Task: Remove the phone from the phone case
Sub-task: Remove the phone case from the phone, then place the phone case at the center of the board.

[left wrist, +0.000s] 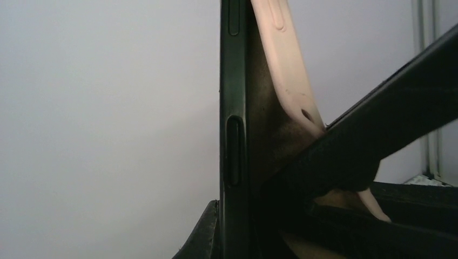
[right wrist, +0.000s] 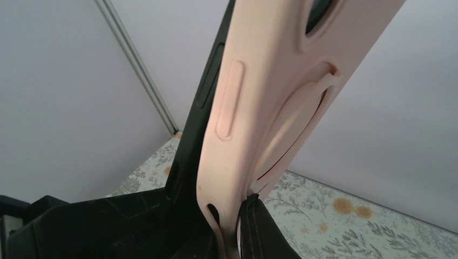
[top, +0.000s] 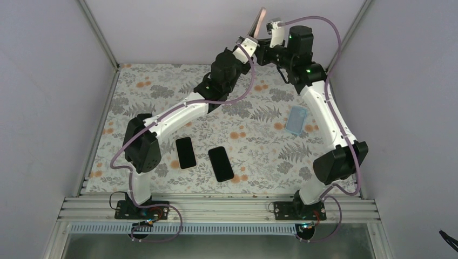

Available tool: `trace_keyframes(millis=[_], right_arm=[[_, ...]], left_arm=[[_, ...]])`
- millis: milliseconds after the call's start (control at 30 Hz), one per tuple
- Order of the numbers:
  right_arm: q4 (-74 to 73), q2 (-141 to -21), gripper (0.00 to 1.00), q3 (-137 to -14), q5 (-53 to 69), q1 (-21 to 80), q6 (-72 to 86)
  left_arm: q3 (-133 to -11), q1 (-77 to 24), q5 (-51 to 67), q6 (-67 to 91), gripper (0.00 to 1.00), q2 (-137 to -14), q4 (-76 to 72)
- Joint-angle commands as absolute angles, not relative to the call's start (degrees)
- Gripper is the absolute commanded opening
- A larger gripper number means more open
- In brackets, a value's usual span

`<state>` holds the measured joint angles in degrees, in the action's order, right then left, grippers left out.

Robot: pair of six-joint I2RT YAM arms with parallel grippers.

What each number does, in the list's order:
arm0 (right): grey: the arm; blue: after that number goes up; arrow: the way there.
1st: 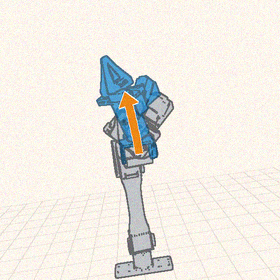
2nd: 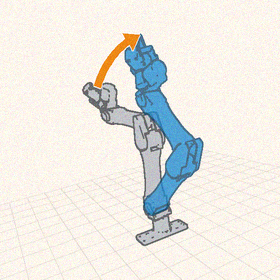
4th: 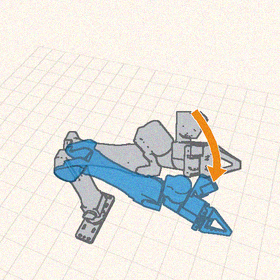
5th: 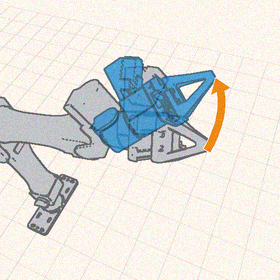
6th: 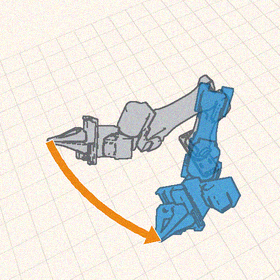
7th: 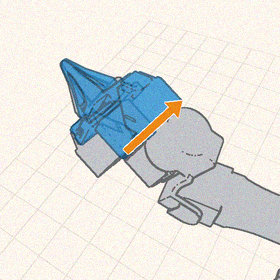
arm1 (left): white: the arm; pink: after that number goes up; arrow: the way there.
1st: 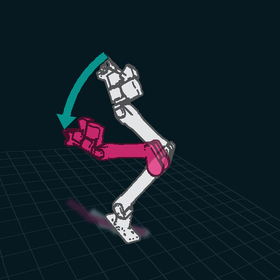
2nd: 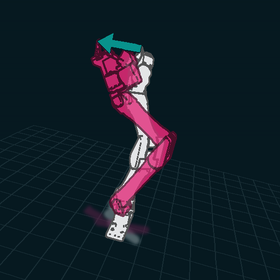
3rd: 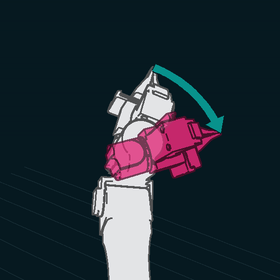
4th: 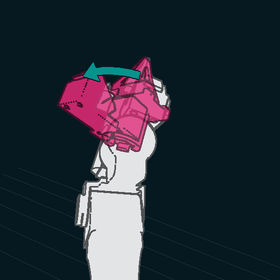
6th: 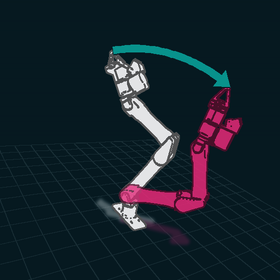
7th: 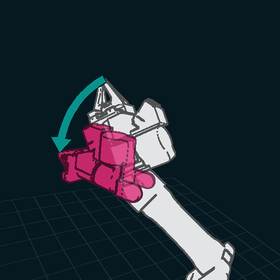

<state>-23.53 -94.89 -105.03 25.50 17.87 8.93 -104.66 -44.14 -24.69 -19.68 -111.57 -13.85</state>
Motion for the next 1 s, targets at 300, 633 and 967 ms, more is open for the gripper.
trace_keyframes(millis=[300, 633, 967], right_arm=[[-44.06, -96.43, 0.03, -108.91, 16.19, 20.63, -3.68], [-45.81, -93.05, 0.03, -102.10, -5.15, 19.59, -15.09], [-50.54, -86.97, 0.03, -81.00, 10.14, 15.83, -18.56]], left_arm=[[-88.60, -35.28, -10.01, -24.21, 0.02, -92.32, -7.00], [-80.78, -25.93, -2.59, -32.36, 0.02, -78.99, 6.00], [-56.21, -25.63, -23.36, -55.25, 0.02, -75.28, -0.79]])
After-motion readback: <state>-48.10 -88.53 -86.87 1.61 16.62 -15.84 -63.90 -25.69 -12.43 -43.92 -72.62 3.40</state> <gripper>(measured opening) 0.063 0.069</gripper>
